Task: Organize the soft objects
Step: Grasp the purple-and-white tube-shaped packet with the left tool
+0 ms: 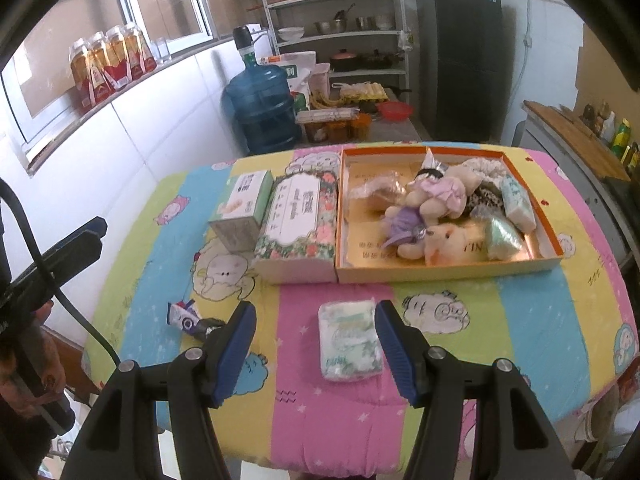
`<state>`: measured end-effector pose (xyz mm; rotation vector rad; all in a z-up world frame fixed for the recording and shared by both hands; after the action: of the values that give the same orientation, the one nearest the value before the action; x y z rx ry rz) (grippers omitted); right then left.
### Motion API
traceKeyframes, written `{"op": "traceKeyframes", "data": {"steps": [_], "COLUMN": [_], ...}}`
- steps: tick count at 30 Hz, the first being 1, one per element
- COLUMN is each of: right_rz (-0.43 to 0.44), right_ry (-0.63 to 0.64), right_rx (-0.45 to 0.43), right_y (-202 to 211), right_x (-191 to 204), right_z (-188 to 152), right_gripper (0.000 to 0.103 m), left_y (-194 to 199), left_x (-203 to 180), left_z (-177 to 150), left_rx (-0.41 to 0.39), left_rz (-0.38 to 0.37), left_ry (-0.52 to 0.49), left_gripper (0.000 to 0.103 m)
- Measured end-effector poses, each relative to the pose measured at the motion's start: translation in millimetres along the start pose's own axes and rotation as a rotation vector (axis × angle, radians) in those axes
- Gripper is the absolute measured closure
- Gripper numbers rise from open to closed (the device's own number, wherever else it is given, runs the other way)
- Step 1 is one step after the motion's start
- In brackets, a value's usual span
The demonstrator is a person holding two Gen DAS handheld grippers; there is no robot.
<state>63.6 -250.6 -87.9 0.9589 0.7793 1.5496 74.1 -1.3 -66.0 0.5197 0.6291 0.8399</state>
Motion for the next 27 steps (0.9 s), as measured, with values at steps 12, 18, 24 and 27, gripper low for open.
{"op": "traceKeyframes", "data": {"steps": [12,18,24,27], "right_rz": [-0.018,-0.032,-0.038,-0.041], "right_ry": [0.007,0.018,0.008,-0.005], "right_rx": [0.056,0.09,0.107,0.108], "right_y": [-36,-54,-61,-61], "right_x": [5,4,-2,-6], "right_z": [-13,-14,-13,-12], "right_gripper": [0.041,0.041,0.041,0.041], "left_y": [-9,-25,-48,-62], "left_x": [7,14,17,18], "left_z": [-34,-48,-50,-51], "left_rx": [0.04,0.089,0.191,0.245], "left_rz": [-0.041,-0.097,-0.204,-0.239], "left_ry": [-0.081,-0.159,-0.332,-0.44], "left_gripper": [0.029,0.029,0.029,0.029]}}
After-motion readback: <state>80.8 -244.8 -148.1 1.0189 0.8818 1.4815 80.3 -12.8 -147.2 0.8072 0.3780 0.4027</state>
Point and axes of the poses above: each gripper's, at about its wrist camera, not at the fingertips, and y roughly against the way its jaws point, x to its left, z to its top, the point moved 1 cm from there along -y, roughly the way its jaws point, and after that the axes turned 11 degrees about x, right-handed, at the moved point
